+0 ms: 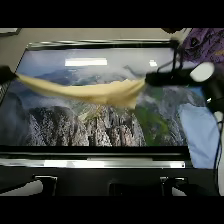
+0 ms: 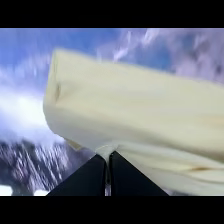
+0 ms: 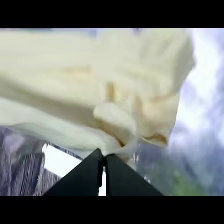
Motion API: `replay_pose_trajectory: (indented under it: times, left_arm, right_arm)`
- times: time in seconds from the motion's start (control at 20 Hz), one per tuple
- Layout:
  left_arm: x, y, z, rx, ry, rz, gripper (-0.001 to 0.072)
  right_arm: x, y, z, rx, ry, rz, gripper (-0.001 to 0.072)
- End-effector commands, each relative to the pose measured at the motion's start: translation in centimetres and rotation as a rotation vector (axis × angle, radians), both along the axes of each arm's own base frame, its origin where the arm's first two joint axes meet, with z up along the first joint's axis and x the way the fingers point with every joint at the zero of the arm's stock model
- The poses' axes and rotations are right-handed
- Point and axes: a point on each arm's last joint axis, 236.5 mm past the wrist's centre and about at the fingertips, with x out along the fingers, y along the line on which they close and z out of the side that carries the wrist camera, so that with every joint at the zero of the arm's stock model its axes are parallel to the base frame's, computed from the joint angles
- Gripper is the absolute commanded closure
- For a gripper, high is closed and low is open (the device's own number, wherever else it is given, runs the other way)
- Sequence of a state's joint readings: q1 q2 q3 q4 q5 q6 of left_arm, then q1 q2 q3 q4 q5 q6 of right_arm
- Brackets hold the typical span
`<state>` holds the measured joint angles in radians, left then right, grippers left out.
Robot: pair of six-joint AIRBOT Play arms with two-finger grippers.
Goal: Fold the clothes and pants, and hang the long-sleeved shirts on hangers.
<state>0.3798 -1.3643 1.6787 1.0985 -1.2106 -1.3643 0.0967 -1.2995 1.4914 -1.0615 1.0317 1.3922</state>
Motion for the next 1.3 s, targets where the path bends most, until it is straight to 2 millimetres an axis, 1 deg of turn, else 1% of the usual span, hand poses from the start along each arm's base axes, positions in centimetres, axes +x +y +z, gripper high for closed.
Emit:
replay_pose_trajectory:
  times: [0.0,0.05,0.1,0.15,0.2,0.25,0.35,0.45,0.5,0.55,0.6,0.65,0.7,0.75,0.8,0.85,0.9,1.0,1.05,1.15,1.25]
  left_arm:
    - [-0.7,-1.1,17.5,0.164,-0.370,0.064,0.0695]
    - [-2.4,-1.3,21.1,0.182,-0.447,0.094,0.0695]
    - [-4.6,-1.4,23.8,0.192,-0.505,0.126,0.0695]
    - [-6.9,-1.4,25.6,0.211,-0.541,0.153,0.0695]
    - [-9.5,-1.3,26.9,0.252,-0.570,0.179,0.0695]
    - [-11.8,-1.3,27.8,0.281,-0.592,0.200,0.0695]
    - [-16.6,-1.1,28.9,0.327,-0.620,0.259,0.0695]
    - [-20.4,-1.3,29.5,0.317,-0.641,0.313,0.0695]
    - [-21.6,-1.7,29.6,0.317,-0.642,0.313,0.0695]
    - [-22.4,-1.9,29.4,0.305,-0.635,0.316,0.0695]
    - [-22.8,-2.1,29.0,0.290,-0.617,0.320,0.0694]
    - [-22.8,-2.1,28.5,0.284,-0.595,0.320,0.0694]
    - [-22.4,-1.9,27.8,0.280,-0.567,0.317,0.0694]
    - [-21.6,-1.7,26.9,0.276,-0.536,0.314,0.0694]
    - [-20.3,-1.5,25.3,0.267,-0.487,0.301,0.0694]
    - [-18.7,-1.6,23.3,0.264,-0.429,0.270,0.0694]
    - [-16.7,-1.6,20.6,0.252,-0.357,0.231,0.0694]
    - [-12.8,-1.1,13.6,0.223,-0.185,0.181,0.0694]
    - [-10.8,-0.6,9.4,0.209,-0.096,0.165,0.0694]
    - [-7.0,0.6,1.5,0.180,0.028,0.160,0.0694]
    - [-3.4,1.6,-5.7,0.147,0.096,0.171,0.0694]
  right_arm:
    - [-0.1,-3.7,17.7,-0.130,-0.362,-0.124,0.0689]
    - [-1.8,-4.4,21.4,-0.147,-0.431,-0.135,0.0689]
    - [-3.9,-5.0,24.9,-0.152,-0.503,-0.149,0.0689]
    - [-6.1,-5.6,27.5,-0.151,-0.566,-0.166,0.0689]
    - [-8.7,-6.3,29.5,-0.143,-0.615,-0.190,0.0689]
    - [-11.1,-7.0,31.0,-0.133,-0.646,-0.215,0.0689]
    - [-16.1,-8.2,33.1,-0.129,-0.701,-0.244,0.0689]
    - [-19.5,-9.1,34.8,-0.110,-0.747,-0.276,0.0689]
    - [-20.5,-9.2,35.3,-0.102,-0.765,-0.280,0.0689]
    - [-20.9,-9.2,35.5,-0.098,-0.771,-0.281,0.0689]
    - [-20.9,-9.2,35.4,-0.080,-0.759,-0.289,0.0689]
    - [-20.5,-9.2,35.0,-0.072,-0.741,-0.292,0.0689]
    - [-19.6,-9.0,34.5,-0.066,-0.717,-0.295,0.0689]
    - [-18.2,-8.9,33.5,-0.068,-0.681,-0.295,0.0689]
    - [-16.3,-8.6,32.2,-0.061,-0.631,-0.300,0.0689]
    - [-14.1,-8.3,30.2,-0.066,-0.565,-0.299,0.0689]
    - [-11.5,-7.9,27.3,-0.087,-0.480,-0.288,0.0689]
    - [-6.3,-7.1,20.7,-0.118,-0.308,-0.275,0.0689]
    - [-3.7,-6.6,16.9,-0.136,-0.217,-0.262,0.0689]
    - [0.8,-5.7,9.5,-0.162,-0.053,-0.238,0.0689]
    - [4.5,-4.7,2.1,-0.176,0.089,-0.216,0.0689]
